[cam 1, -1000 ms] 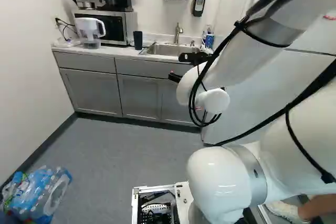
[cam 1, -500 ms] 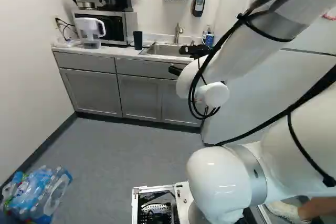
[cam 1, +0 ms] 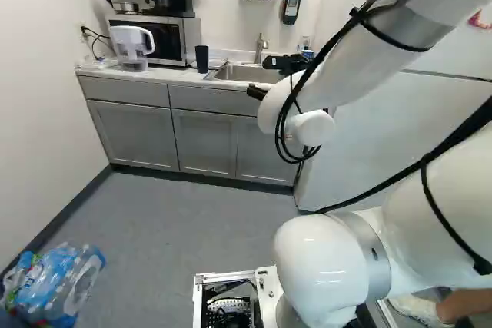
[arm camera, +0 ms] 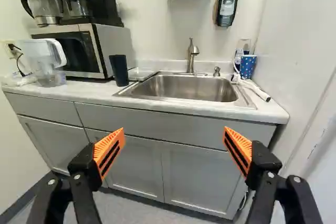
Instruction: Rinse the cup and place it in the tray
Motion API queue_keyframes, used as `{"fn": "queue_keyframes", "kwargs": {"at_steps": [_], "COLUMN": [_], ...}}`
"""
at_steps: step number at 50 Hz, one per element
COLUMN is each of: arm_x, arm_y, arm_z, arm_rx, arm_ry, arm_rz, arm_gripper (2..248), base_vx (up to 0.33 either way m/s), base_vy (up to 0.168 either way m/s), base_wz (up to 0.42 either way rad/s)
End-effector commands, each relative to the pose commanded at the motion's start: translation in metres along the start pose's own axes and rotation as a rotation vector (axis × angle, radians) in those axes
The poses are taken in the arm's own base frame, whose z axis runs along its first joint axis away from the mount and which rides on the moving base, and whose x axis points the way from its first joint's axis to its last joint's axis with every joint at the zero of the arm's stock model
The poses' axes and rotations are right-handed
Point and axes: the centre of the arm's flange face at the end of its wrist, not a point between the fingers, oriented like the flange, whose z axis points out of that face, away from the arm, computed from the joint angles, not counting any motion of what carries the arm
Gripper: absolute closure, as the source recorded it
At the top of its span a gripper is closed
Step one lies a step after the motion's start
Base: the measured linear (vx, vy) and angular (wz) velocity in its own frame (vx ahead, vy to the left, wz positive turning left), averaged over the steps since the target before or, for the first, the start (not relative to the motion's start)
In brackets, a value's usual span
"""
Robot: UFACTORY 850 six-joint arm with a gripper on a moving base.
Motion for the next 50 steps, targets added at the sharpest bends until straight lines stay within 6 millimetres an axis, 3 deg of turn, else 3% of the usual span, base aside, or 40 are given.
{"fn": "queue_keyframes", "kwargs": {"at_steps": [50], "arm_x": [0.057], "arm_y": [0.000], "arm_z": [0.038], "arm_rx": [0.000], "arm_ry": [0.090], "arm_rz": [0.000], "arm_gripper": [3], "base_vx": [0.000], "base_vy": [0.000], "base_wz": [0.000]}}
